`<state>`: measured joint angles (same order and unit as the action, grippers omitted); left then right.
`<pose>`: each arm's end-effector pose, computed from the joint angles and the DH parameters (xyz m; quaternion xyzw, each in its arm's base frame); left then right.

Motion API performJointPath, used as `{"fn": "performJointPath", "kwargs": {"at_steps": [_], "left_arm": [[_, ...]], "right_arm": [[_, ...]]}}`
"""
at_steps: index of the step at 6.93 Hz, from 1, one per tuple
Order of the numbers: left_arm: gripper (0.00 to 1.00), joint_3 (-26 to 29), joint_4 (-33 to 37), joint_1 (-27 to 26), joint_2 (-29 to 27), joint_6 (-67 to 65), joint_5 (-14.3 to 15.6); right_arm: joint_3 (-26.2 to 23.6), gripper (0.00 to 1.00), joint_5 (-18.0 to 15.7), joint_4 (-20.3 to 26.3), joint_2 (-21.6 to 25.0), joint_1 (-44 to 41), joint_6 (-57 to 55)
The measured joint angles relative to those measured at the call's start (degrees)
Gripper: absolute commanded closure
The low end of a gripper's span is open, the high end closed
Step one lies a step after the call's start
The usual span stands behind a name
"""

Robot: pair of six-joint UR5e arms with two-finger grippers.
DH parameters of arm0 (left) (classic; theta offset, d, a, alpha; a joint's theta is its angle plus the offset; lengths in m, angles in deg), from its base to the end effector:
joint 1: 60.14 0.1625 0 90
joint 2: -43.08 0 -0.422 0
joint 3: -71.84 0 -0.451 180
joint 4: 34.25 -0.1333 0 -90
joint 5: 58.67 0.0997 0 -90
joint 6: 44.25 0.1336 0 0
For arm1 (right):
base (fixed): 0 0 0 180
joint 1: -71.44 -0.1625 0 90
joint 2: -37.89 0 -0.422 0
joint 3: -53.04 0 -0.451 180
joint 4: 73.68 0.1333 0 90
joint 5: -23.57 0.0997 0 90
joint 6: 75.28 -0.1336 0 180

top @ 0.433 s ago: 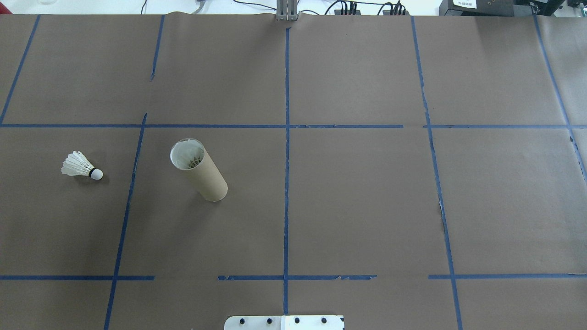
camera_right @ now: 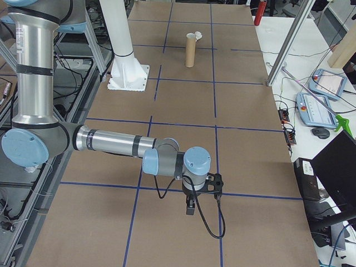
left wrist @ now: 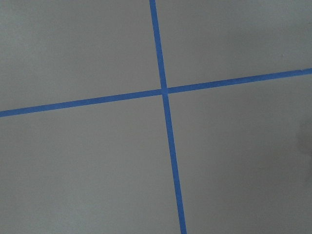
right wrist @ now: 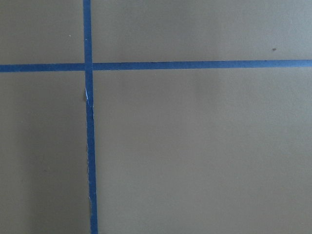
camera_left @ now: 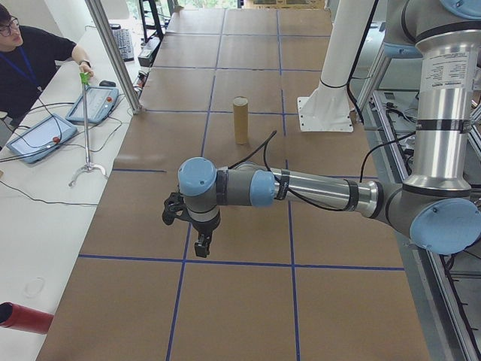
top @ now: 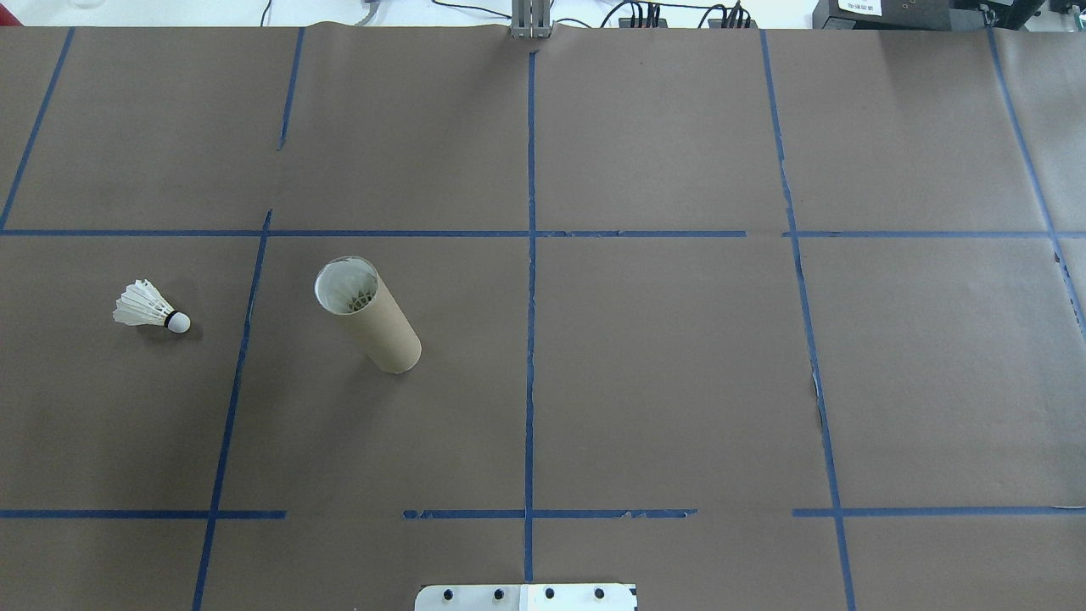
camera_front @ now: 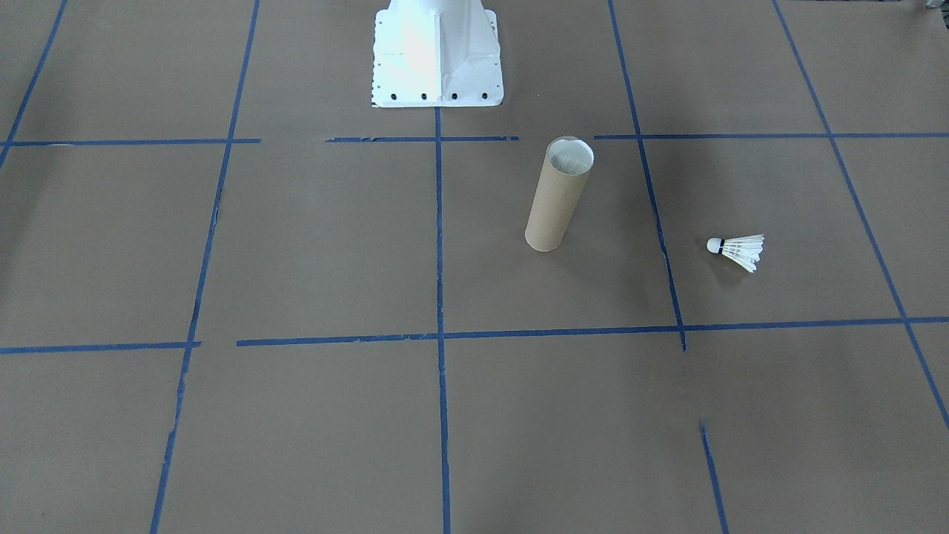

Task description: Collect badminton balls into bucket

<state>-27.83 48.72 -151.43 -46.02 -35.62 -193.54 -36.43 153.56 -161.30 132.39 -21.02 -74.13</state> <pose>-0.0512 -0.5406 0.6073 0.0470 0.3789 0.0649 0.9219 0.0693 -0.5085 0.7296 -0.0110 -0.3424 0.0186 0.9393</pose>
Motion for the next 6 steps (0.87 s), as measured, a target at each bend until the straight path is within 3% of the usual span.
{"fn": "performJointPath", "kwargs": {"at_steps": [2, 4, 6], "left_arm": [[0.00, -0.1, 0.4, 0.1, -2.3, -0.2, 0.3], [0.00, 3.5, 3.8, 0.1, -7.3, -0.6, 2.5], [0.00, 8.7, 13.6, 0.1, -7.9, -5.4, 3.3]], "right_arm": [[0.0, 0.00, 0.0, 0.0, 0.0, 0.0, 0.0], [0.0, 0.00, 0.0, 0.0, 0.0, 0.0, 0.0], [0.0, 0.00, 0.0, 0.0, 0.0, 0.0, 0.0]]}}
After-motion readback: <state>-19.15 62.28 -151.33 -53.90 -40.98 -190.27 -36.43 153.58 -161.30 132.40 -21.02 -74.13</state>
